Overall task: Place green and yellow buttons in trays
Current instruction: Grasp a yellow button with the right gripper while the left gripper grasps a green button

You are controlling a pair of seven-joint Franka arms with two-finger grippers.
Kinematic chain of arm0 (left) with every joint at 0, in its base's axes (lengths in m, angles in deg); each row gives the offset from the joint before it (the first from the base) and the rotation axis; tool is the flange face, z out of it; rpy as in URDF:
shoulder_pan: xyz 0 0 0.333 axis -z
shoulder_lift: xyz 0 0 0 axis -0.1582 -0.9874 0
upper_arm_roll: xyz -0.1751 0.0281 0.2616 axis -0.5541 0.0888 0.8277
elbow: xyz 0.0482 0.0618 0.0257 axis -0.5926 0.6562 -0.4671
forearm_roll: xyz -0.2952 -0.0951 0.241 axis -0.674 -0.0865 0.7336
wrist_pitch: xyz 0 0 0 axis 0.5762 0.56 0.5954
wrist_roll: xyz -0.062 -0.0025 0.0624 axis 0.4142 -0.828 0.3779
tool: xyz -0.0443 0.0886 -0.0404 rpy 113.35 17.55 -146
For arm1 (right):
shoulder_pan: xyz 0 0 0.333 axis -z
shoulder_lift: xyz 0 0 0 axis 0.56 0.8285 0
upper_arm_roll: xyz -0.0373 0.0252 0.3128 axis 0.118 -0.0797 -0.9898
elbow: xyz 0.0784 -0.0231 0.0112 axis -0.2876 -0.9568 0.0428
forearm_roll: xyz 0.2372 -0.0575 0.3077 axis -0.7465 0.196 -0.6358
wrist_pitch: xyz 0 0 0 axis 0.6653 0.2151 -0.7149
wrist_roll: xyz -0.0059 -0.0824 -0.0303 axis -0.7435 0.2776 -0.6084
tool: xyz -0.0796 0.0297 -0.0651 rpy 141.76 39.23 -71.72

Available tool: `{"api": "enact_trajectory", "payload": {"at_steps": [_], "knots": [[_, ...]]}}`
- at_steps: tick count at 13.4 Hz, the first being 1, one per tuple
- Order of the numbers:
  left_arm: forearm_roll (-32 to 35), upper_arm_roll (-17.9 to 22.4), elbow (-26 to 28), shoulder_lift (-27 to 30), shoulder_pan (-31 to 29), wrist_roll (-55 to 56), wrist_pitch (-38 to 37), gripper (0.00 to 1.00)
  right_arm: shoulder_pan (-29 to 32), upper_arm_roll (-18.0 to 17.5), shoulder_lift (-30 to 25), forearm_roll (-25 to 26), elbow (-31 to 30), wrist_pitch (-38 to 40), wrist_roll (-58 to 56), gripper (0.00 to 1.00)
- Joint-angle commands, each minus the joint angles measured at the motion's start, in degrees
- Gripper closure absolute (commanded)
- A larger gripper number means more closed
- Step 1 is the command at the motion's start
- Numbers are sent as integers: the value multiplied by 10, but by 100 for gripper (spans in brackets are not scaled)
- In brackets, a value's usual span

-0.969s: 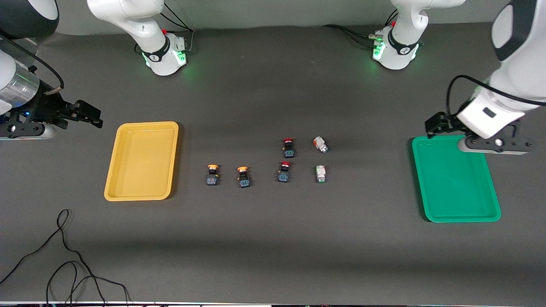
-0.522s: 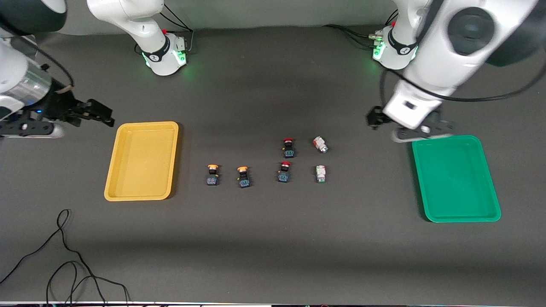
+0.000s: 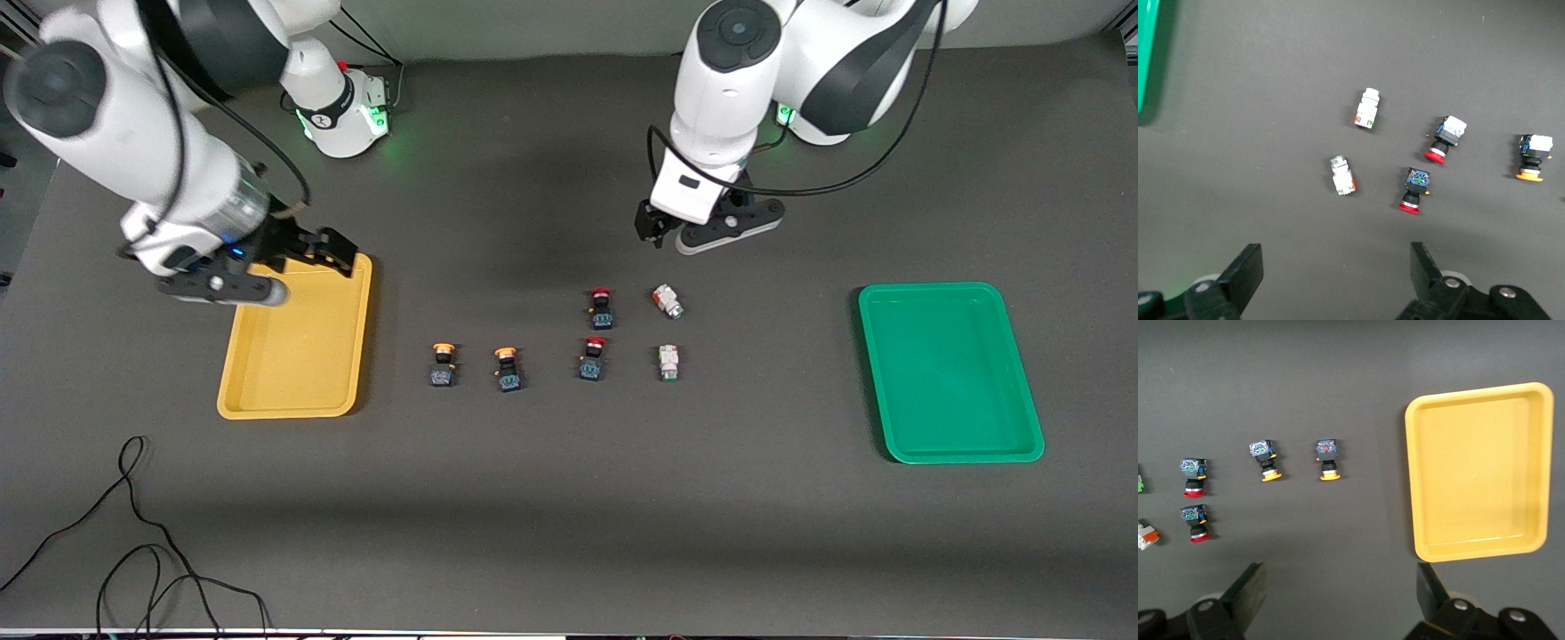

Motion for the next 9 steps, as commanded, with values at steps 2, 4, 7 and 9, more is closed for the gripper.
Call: {"api": "enact_trajectory", "payload": {"at_steps": [2, 4, 7, 9], "knots": [[1, 11, 100, 3, 2, 9, 98, 2, -10, 4, 56, -32, -18, -60, 10, 0], [2, 13, 152, -19, -1, 6, 172, 2, -10, 5, 92, -41, -29, -91, 10, 0], [1, 14, 162, -64, -15, 8, 212, 2, -10, 4, 149, -44, -33, -125, 9, 0], [1, 14, 185, -89, -23, 12, 272, 2, -10, 4, 188, -44, -33, -150, 9, 0]]}}
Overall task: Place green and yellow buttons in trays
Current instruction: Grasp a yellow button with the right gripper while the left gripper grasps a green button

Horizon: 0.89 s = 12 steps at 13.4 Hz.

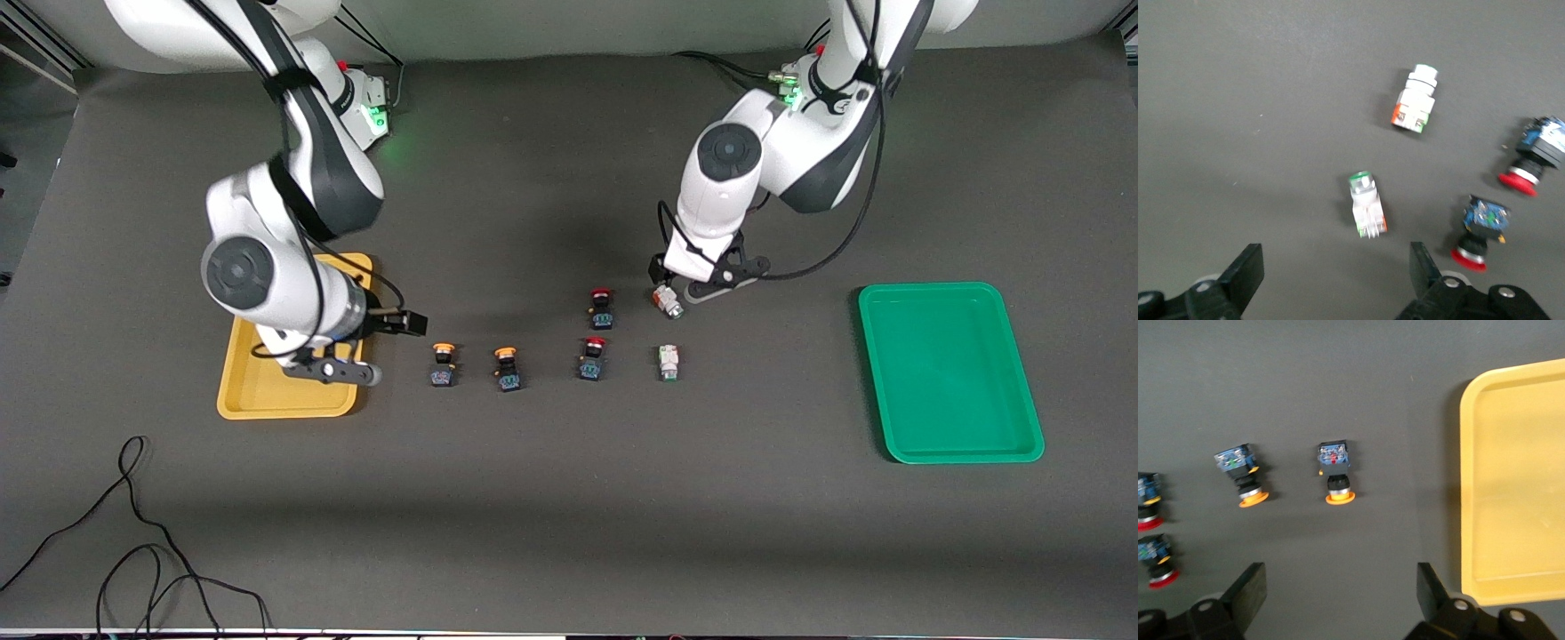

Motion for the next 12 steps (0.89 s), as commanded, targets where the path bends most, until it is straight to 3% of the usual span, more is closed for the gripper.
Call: {"api": "enact_trajectory", "payload": {"at_steps": [1, 6, 9, 10, 12], "knots": [[1, -3, 27, -27, -6, 17, 71, 2, -4, 2, 52, -8, 6, -38, 5, 0], [1, -3, 29, -117, 5, 60, 187, 3, -11, 1, 123, -8, 8, -111, -2, 0], [1, -3, 30, -126, 11, 68, 196, 6, -20, 2, 155, -8, 8, -155, -1, 0], [1, -3, 31, -126, 11, 68, 196, 11, -21, 2, 165, -8, 7, -168, 0, 0], [1, -3, 34, -125, 21, 69, 197, 40, -33, 2, 175, -8, 8, -182, 4, 0]]}}
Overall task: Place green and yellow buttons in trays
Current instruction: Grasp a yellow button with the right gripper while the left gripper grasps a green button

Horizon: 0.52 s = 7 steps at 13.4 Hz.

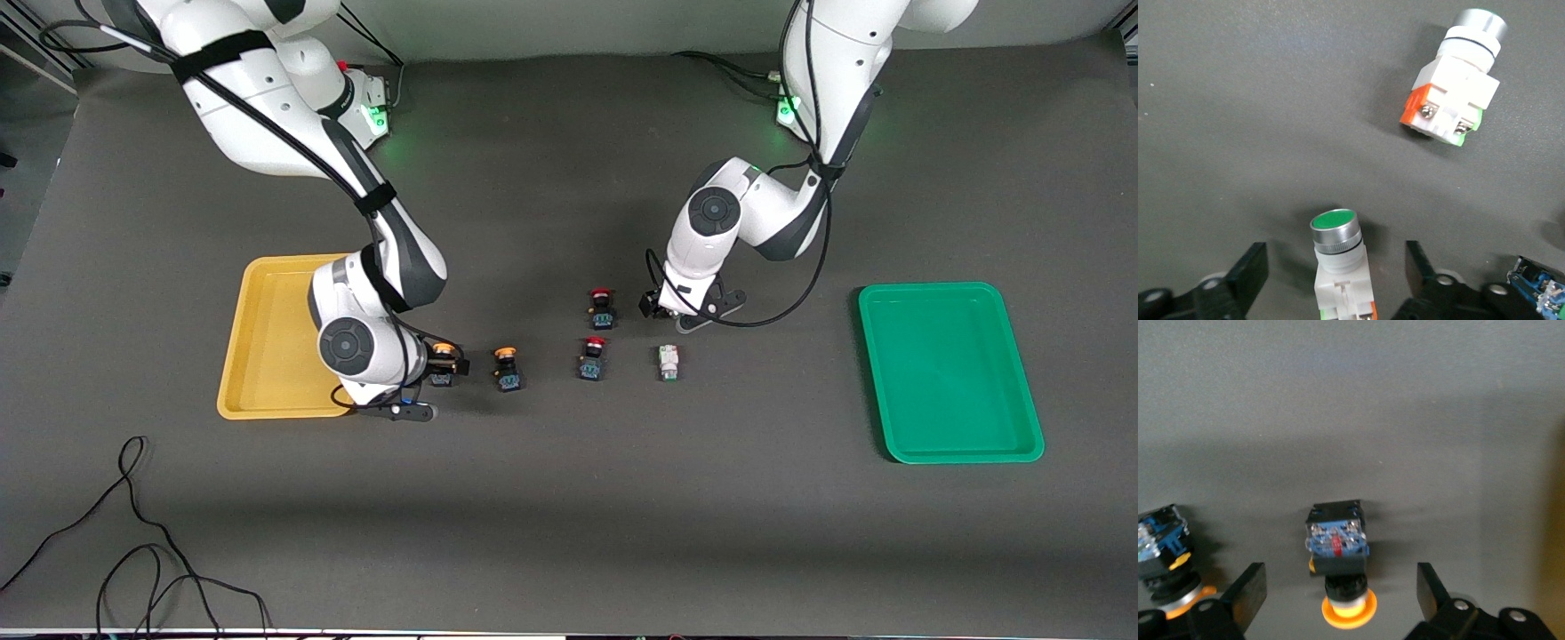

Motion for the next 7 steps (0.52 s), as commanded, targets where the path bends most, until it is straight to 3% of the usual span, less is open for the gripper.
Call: {"api": "enact_trajectory", "payload": {"at_steps": [1, 3, 5, 6, 7], "knots": [[1, 4, 7, 11, 24, 18, 1, 58, -13, 4, 15, -7, 9, -15, 7, 6], [1, 4, 6, 17, 27, 35, -7, 84, -12, 4, 15, -7, 9, -14, 8, 47], [2, 3, 1, 24, 34, 54, -10, 86, -12, 4, 15, -7, 9, -14, 8, 91], [2, 3, -1, 39, 32, 56, -14, 86, -12, 4, 14, -7, 9, -14, 8, 100], [2, 3, -5, 59, 28, 55, -40, 86, -12, 4, 8, -7, 9, -11, 9, 100]]}}
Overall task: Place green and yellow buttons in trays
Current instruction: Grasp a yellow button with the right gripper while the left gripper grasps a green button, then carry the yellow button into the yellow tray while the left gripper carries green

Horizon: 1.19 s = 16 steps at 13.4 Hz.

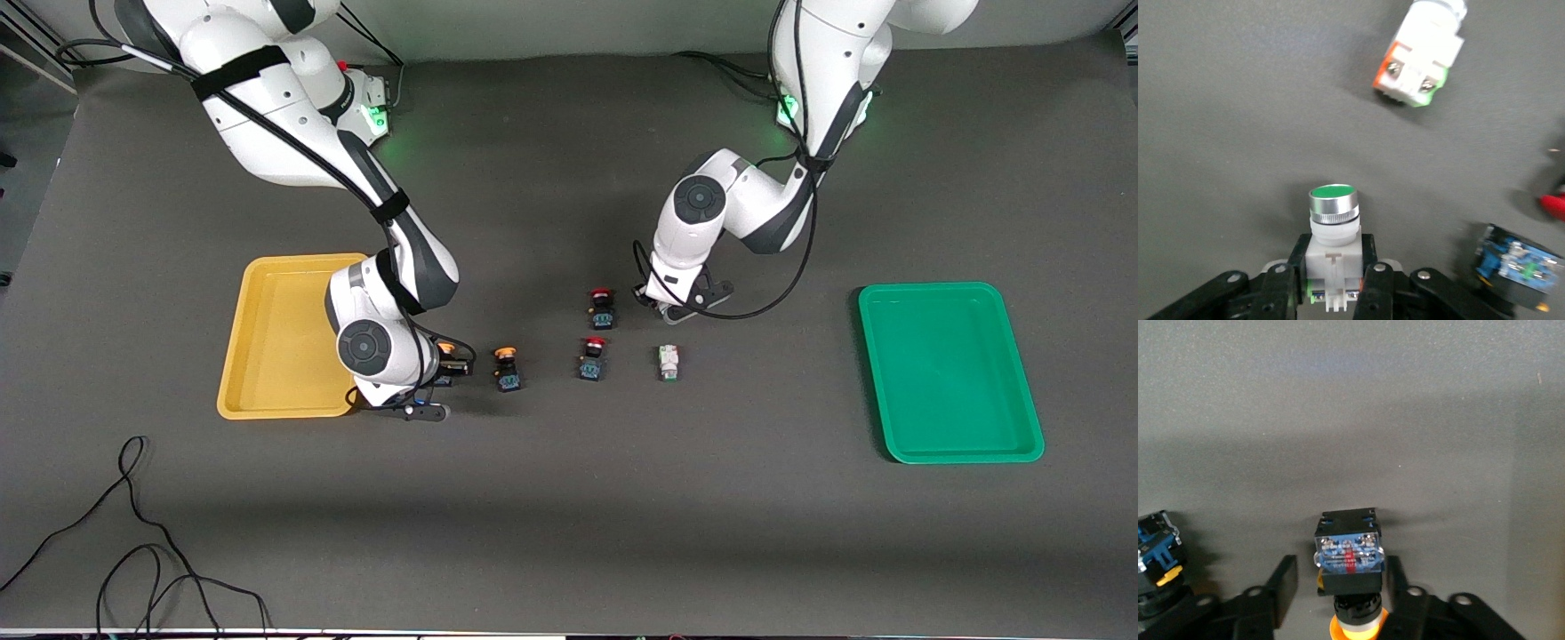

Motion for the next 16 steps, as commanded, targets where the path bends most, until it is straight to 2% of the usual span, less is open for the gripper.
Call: {"api": "enact_trajectory", "payload": {"at_steps": [1, 3, 5, 7, 9, 11, 13, 16], "knots": [[1, 7, -15, 67, 4, 17, -85, 86, -6, 4, -11, -7, 6, 5, 10, 100], [-1, 7, -56, 118, -19, 29, -198, 86, -5, 4, -39, -8, 6, 31, 12, 100], [-8, 7, -104, 157, -37, 8, -302, 86, -2, 9, -94, -8, 8, 90, 12, 100], [-60, 9, -169, 183, -75, -68, -412, 85, 0, 12, -157, -11, 9, 155, 16, 100], [-77, 9, -230, 182, -138, -181, -512, 85, 1, 29, -217, -11, 10, 209, 15, 100], [-76, 9, -253, 183, -214, -315, -563, 85, 1, 51, -264, -11, 10, 262, 14, 100], [-67, 10, -270, 177, -280, -442, -590, 85, 1, 89, -297, -9, 8, 300, -11, 100], [11, 11, -271, 168, -365, -625, -574, 85, 0, 150, -311, -8, 3, 323, -104, 100]]}}
